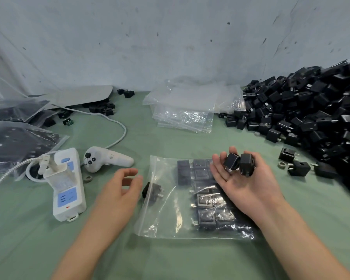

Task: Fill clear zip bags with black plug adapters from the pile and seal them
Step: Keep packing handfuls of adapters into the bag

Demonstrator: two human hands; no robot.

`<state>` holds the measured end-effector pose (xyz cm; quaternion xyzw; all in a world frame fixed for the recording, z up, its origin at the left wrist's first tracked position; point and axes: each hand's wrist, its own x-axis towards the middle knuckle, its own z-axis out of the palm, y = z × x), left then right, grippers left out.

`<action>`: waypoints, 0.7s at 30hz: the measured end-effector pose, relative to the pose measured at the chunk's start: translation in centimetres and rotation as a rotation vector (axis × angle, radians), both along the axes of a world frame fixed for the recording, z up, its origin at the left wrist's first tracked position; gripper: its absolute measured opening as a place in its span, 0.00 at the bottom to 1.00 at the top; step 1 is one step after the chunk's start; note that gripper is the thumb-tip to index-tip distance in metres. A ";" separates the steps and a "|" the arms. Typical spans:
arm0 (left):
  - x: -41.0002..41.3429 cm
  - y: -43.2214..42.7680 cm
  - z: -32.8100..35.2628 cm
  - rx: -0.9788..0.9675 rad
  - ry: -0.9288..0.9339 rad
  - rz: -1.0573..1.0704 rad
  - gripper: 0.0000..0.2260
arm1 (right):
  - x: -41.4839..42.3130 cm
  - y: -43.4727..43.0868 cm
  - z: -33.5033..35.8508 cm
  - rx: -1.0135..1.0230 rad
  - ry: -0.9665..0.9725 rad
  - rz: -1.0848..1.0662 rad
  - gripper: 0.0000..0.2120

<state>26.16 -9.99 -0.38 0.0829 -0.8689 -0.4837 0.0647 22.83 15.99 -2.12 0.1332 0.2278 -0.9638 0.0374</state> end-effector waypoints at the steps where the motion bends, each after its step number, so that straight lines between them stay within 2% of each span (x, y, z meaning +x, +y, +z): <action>1: 0.0 0.3 -0.1 -0.026 -0.028 -0.015 0.08 | 0.0 0.0 0.0 0.003 -0.001 0.001 0.15; 4: -0.1 1.4 -0.4 -0.121 -0.093 -0.075 0.10 | 0.0 0.0 -0.1 0.001 -0.001 0.001 0.15; 8: -0.3 2.6 -0.8 -0.152 -0.095 -0.102 0.02 | 0.0 -0.1 -0.1 0.007 0.002 -0.001 0.15; 12: -0.8 3.1 -1.0 0.001 -0.154 -0.101 0.06 | 0.0 -0.1 -0.1 0.018 0.008 0.003 0.13; 15: -1.0 3.3 -0.8 0.219 -0.207 -0.084 0.05 | 0.0 0.0 -0.1 0.017 0.010 0.004 0.14; 21: -1.2 3.2 -0.3 0.497 -0.274 -0.084 0.02 | 0.1 0.0 -0.1 0.018 0.016 -0.002 0.13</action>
